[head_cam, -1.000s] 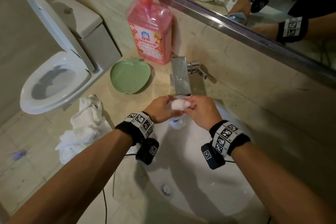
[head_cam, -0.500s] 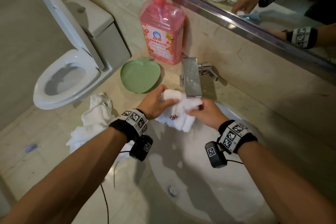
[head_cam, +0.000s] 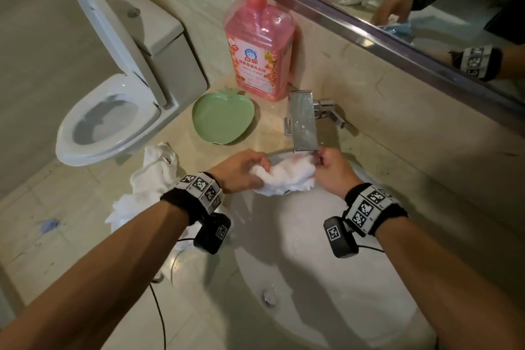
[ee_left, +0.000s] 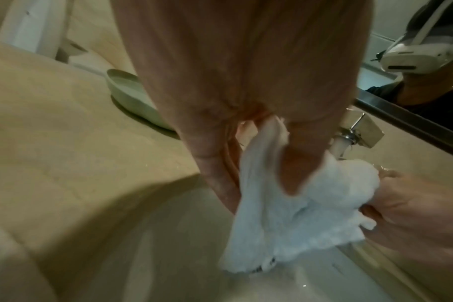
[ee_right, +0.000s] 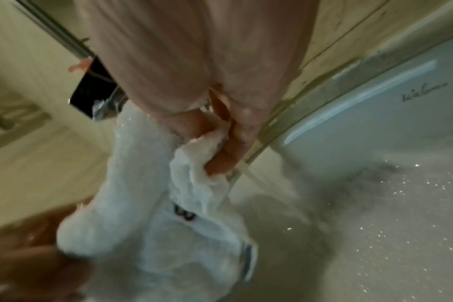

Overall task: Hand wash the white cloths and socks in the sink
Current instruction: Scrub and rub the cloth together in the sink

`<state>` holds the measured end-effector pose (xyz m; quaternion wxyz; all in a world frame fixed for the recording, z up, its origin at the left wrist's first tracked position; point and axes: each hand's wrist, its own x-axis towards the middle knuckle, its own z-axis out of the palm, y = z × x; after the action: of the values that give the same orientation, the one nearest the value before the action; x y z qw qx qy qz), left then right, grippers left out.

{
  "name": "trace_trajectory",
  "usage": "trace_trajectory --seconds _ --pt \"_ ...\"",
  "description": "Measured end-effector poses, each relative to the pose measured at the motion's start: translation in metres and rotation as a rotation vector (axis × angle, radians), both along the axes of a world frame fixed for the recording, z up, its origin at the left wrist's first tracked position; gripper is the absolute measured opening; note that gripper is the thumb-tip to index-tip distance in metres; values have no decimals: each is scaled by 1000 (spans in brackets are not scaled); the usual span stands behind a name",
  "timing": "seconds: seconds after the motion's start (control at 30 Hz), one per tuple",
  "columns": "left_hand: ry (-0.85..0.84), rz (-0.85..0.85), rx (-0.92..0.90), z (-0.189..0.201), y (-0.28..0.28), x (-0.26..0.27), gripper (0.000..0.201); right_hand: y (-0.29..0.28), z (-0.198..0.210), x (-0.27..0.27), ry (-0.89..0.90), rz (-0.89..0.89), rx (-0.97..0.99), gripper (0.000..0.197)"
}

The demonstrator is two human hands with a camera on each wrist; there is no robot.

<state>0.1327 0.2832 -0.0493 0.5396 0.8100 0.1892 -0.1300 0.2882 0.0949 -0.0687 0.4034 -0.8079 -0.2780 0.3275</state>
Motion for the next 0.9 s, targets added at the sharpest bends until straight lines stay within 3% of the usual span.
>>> trace_trajectory --seconds 0.07,0.13,0.27,0.33,0.43,0.47,0.6,0.7,0.73,0.77,0.83,0.9 --pt "87 72 -222 1 -7 1 30 -4 2 4 33 -19 34 31" --pt "132 135 -320 -3 -15 8 49 -9 8 5 47 4 96 37" --pt "230 -49 25 -16 -34 33 95 -13 15 2 -2 60 97 48" --pt "250 -75 124 -23 -42 44 91 -14 17 1 -35 66 103 46" --pt "203 -101 259 -24 -47 54 54 -18 18 3 -86 59 111 38" --pt "154 -106 327 -22 -46 55 50 -21 18 6 -52 53 119 40" --pt "23 -196 604 -17 -41 59 60 -31 17 10 65 51 88 39" --pt "-8 -198 660 -14 -40 57 56 -26 7 9 -103 134 -139 69" --pt "-31 -204 668 -13 -41 55 52 -22 5 7 -171 192 -206 68" --pt "-31 -206 665 -12 -43 54 52 -18 3 5 -241 247 -239 59" --pt "39 -179 596 -12 -45 51 71 -10 4 0 -338 305 -213 40" --pt "136 -146 386 -13 -45 52 93 -8 8 -4 -441 306 -160 38"
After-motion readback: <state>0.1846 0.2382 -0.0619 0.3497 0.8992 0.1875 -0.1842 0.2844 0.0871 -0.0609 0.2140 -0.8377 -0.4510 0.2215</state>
